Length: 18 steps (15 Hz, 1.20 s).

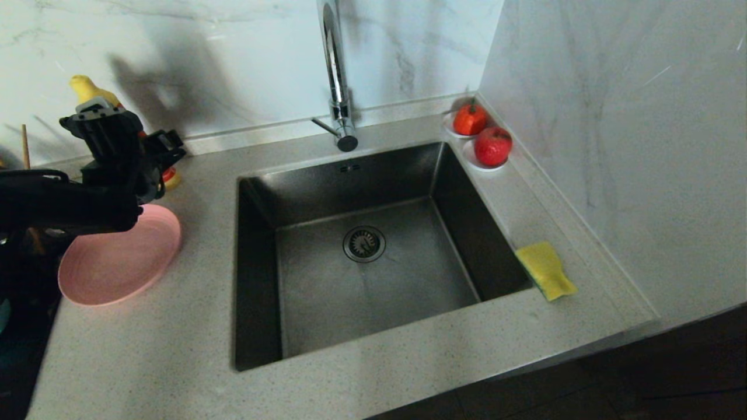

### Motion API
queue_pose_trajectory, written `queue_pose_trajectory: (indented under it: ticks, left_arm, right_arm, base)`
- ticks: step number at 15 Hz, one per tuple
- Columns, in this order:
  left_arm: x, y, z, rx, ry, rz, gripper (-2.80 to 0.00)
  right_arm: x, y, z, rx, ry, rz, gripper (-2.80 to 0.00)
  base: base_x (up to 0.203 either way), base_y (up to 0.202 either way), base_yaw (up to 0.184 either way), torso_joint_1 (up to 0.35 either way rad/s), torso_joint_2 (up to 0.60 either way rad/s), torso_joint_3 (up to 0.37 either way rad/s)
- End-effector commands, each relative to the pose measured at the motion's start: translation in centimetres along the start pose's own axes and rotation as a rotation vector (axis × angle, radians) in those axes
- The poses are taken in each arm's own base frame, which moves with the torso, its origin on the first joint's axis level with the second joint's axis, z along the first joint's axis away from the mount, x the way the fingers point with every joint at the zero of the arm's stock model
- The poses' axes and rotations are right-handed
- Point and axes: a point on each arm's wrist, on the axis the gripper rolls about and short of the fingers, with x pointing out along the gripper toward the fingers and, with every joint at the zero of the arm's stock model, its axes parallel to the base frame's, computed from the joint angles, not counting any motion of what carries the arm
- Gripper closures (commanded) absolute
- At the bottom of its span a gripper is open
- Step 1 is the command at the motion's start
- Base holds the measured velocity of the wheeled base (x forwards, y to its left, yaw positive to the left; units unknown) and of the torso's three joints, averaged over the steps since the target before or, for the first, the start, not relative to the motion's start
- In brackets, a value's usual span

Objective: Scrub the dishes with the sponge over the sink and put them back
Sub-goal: Grab the dish soap

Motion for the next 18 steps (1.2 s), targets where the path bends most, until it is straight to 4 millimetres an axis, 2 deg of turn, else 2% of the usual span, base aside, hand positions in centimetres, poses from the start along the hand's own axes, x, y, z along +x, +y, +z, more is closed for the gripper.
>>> queue_pose_trajectory:
  ticks: [1,5,9,13,18]
  left_arm:
    - [1.0,-0.1,-0.9,-0.006,-0.008,0.000,-2.80]
    - [2.3,-0.6,-1.0,-0.008,-0.049,-0.018,-2.80]
    - [3.7,-1.0,-2.0,0.025,-0.079,-0.035,-2.80]
    - [4.0,-1.1,-2.7,0.038,-0.067,-0.061,-2.80]
    - [4.0,-1.1,-2.2,0.050,-0.104,-0.082,-2.80]
  right_arm:
    - [0.0,0.0,0.0,0.000,-0.001,0.000,0.00]
    - [0.0,0.0,0.0,0.000,-0.001,0.000,0.00]
    - [0.0,0.0,0.0,0.000,-0.001,0.000,0.00]
    - [0.0,0.0,0.0,0.000,-0.001,0.000,0.00]
    - [0.0,0.0,0.0,0.000,-0.001,0.000,0.00]
  base:
    - [0.000,0.000,0.000,0.000,0.00,0.000]
    - [0.000,0.000,0.000,0.000,0.00,0.000]
    - [0.000,0.000,0.000,0.000,0.00,0.000]
    - [0.000,0.000,0.000,0.000,0.00,0.000]
    - [0.000,0.000,0.000,0.000,0.00,0.000]
